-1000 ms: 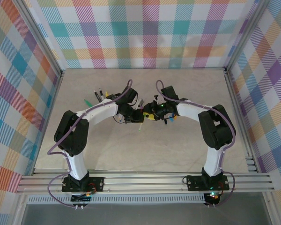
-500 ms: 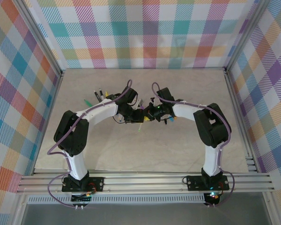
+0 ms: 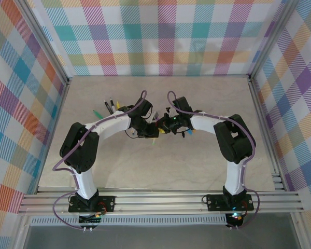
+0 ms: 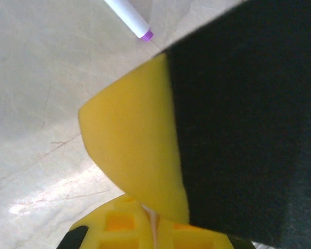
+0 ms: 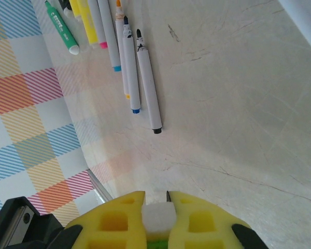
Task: Open the pen caps
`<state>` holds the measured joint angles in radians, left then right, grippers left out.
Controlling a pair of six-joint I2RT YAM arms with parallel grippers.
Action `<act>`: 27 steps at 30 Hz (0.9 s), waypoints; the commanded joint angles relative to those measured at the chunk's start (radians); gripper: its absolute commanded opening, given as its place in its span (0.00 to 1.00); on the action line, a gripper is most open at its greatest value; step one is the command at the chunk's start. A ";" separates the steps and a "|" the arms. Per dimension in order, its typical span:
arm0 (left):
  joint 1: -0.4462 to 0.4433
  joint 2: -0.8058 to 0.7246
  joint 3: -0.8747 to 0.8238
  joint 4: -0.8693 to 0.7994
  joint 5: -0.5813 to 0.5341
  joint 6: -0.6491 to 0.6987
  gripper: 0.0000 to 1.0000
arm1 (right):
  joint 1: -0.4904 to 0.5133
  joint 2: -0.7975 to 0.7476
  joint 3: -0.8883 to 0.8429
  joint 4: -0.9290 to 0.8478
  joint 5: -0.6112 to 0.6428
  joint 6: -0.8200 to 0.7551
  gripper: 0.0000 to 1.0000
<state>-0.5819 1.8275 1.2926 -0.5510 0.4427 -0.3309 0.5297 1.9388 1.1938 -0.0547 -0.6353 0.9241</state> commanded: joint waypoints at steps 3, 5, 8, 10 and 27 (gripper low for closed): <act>-0.063 -0.095 -0.121 0.009 0.121 -0.003 0.00 | -0.074 -0.050 0.080 -0.107 0.122 -0.030 0.00; -0.164 -0.257 -0.290 0.068 0.109 -0.071 0.00 | -0.165 -0.041 0.172 -0.168 0.161 -0.038 0.00; -0.239 -0.463 -0.478 0.142 0.067 -0.218 0.00 | -0.227 0.038 0.372 -0.268 0.161 -0.052 0.00; -0.223 -0.545 -0.507 0.075 -0.014 -0.211 0.00 | -0.227 0.101 0.486 -0.322 0.144 -0.069 0.00; 0.042 0.024 0.071 -0.128 -0.227 -0.039 0.00 | -0.187 0.081 0.384 -0.556 0.435 -0.325 0.00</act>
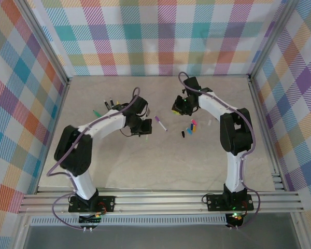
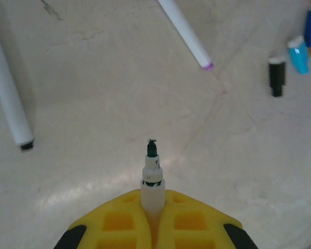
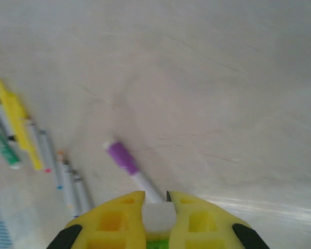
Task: Open the pen caps
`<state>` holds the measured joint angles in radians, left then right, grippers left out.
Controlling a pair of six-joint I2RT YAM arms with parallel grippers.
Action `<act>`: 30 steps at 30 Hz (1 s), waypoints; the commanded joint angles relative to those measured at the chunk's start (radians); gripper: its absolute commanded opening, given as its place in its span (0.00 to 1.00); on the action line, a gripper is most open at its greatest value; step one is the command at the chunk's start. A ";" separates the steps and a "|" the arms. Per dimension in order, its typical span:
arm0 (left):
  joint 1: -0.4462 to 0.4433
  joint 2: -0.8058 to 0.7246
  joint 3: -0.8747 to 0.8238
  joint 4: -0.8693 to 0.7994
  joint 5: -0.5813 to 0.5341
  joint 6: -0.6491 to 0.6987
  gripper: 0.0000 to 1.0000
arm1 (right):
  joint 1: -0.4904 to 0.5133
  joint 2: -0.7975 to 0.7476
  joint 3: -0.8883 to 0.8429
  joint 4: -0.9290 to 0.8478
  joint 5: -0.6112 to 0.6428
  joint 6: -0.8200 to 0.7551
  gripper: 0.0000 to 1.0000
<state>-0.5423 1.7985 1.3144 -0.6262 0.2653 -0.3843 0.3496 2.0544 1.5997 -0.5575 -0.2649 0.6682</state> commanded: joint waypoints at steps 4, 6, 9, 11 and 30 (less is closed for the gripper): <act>0.009 0.162 0.119 -0.087 -0.171 0.001 0.00 | -0.001 -0.030 -0.062 -0.055 0.110 -0.101 0.00; 0.014 0.205 0.139 -0.087 -0.205 -0.003 0.00 | 0.004 -0.020 -0.067 -0.071 0.154 -0.113 0.00; 0.021 0.256 0.171 -0.092 -0.231 -0.008 0.00 | 0.010 -0.013 -0.071 -0.103 0.223 -0.132 0.00; 0.023 0.280 0.189 -0.101 -0.256 -0.013 0.00 | 0.012 -0.014 -0.085 -0.105 0.252 -0.144 0.00; 0.036 0.251 0.257 -0.157 -0.415 -0.050 0.31 | 0.024 -0.016 -0.115 -0.157 0.372 -0.159 0.26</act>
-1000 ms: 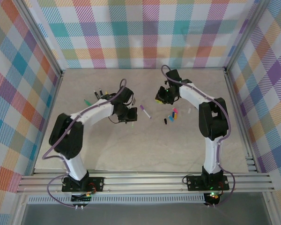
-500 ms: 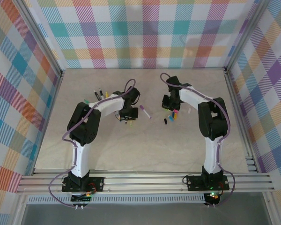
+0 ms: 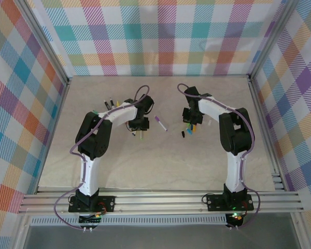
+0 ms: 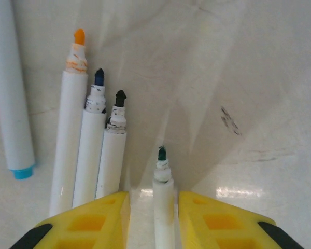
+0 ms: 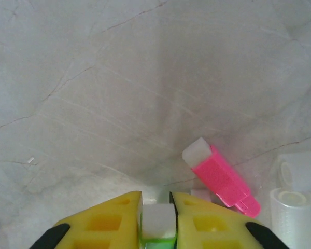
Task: Open the pen caps
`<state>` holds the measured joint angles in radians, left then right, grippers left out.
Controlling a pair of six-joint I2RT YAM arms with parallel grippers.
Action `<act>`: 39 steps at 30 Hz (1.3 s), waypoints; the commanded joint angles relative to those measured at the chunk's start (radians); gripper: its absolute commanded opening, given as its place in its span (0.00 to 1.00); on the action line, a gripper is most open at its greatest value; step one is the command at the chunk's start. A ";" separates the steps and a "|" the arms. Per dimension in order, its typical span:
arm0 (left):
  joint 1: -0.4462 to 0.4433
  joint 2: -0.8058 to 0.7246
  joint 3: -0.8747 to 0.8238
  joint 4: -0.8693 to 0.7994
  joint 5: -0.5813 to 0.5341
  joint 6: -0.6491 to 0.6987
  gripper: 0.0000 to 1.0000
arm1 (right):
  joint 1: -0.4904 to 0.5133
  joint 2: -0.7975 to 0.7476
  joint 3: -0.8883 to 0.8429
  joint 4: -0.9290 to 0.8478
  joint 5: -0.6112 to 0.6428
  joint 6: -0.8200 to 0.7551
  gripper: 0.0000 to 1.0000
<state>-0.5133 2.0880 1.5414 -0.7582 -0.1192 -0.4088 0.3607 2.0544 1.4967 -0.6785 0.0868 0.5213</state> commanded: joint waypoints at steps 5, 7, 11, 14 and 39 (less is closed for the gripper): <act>0.000 -0.081 0.055 -0.040 -0.025 -0.032 0.32 | 0.022 -0.038 -0.009 -0.053 0.034 -0.008 0.31; -0.004 -0.099 0.053 -0.038 -0.031 -0.039 0.32 | 0.025 -0.060 -0.019 -0.054 0.040 -0.004 0.31; -0.014 -0.148 -0.007 0.031 -0.017 -0.099 0.33 | 0.044 -0.141 -0.053 -0.047 0.038 0.006 0.31; -0.024 -0.169 -0.068 0.119 0.010 -0.174 0.35 | 0.062 -0.209 -0.075 -0.042 0.026 0.008 0.31; -0.174 0.196 0.276 0.073 -0.038 -0.371 0.45 | 0.077 -0.408 -0.265 0.074 -0.045 0.002 0.47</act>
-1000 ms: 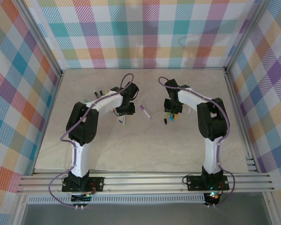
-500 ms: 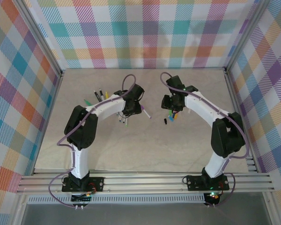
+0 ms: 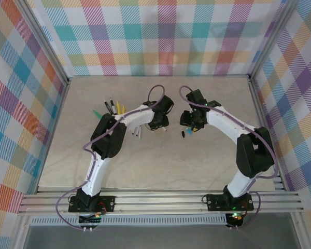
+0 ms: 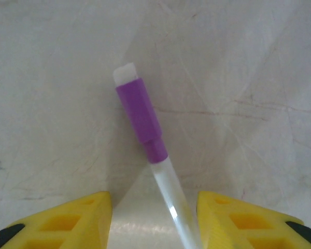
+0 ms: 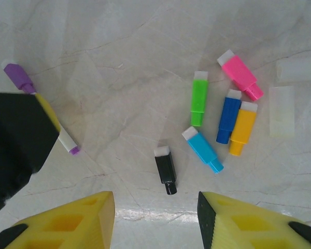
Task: Open the pen caps
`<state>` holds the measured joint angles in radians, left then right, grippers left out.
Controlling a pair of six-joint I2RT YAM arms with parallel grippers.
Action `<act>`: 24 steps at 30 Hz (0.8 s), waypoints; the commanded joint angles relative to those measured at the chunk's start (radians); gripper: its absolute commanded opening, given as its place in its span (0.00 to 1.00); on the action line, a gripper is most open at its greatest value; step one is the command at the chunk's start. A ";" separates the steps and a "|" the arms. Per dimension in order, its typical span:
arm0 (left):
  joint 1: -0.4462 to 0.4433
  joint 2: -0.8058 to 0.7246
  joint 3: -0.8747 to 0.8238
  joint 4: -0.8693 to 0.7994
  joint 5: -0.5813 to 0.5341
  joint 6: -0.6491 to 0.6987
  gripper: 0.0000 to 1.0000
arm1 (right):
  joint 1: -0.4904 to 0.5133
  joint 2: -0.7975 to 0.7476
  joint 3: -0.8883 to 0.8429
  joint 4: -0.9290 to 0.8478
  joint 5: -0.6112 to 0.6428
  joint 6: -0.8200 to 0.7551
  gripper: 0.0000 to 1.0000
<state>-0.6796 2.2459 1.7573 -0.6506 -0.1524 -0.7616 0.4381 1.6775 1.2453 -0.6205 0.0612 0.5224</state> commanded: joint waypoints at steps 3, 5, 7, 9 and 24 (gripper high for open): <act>-0.008 0.075 0.092 -0.062 0.013 -0.009 0.43 | -0.001 -0.031 -0.016 0.018 -0.026 0.004 0.47; -0.008 0.078 0.080 -0.063 0.022 0.001 0.41 | -0.001 -0.033 -0.020 0.022 -0.028 0.007 0.47; -0.008 0.068 0.058 -0.069 0.020 0.018 0.40 | -0.001 -0.033 -0.021 0.025 -0.033 0.009 0.47; -0.008 0.045 0.025 -0.076 0.011 0.043 0.39 | -0.001 -0.032 -0.024 0.031 -0.040 0.013 0.47; 0.018 -0.081 -0.146 -0.119 0.111 0.253 0.37 | -0.002 0.029 0.004 0.059 -0.102 0.046 0.45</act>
<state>-0.6693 2.1506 1.6127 -0.6830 -0.0895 -0.5488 0.4381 1.6794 1.2285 -0.5728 -0.0128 0.5476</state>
